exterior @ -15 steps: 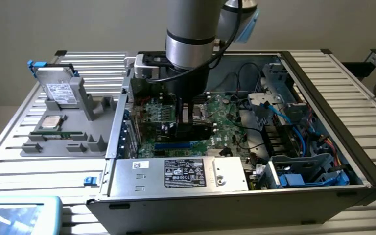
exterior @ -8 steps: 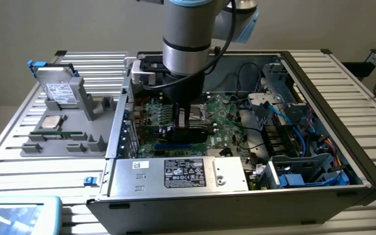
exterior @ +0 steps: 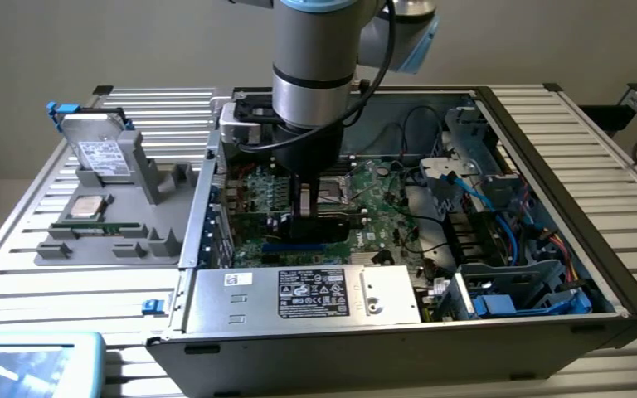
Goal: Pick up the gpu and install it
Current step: 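Insert the gpu into the slot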
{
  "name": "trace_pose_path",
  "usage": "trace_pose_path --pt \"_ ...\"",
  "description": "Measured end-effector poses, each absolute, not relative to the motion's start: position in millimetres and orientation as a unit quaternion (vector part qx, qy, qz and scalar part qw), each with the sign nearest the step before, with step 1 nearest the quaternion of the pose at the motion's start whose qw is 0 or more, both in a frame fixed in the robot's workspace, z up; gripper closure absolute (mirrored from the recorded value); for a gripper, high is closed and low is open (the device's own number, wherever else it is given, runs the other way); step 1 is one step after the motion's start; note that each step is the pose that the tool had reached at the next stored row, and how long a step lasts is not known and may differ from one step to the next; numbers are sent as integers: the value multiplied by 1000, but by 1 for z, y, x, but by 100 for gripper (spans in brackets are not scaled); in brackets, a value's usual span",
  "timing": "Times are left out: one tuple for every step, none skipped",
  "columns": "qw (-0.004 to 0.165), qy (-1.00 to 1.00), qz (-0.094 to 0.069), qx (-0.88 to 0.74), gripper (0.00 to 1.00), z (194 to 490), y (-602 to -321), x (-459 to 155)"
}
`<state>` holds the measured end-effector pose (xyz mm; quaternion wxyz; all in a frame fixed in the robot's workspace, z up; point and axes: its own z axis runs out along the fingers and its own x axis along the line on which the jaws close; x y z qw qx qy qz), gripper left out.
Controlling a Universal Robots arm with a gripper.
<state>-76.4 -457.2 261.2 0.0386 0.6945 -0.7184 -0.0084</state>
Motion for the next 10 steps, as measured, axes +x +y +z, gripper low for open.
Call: trace_pose_path --pt "39 -718 -8 694 72 261 -457 -76" --pt "39 -719 -8 694 72 261 -456 -76" --pt "39 -718 -8 694 72 261 -455 -76" --pt "39 -718 -8 694 72 260 -456 -77" --pt "39 -718 -8 694 72 260 -456 -77" --pt "39 -718 -8 694 72 260 -456 -77" --pt "39 -718 -9 694 72 260 -455 -77" --pt "39 -718 -9 694 72 260 -455 -77" --pt "39 -718 -9 694 72 260 -455 -77" --pt "39 -718 -9 694 72 260 -455 -77"
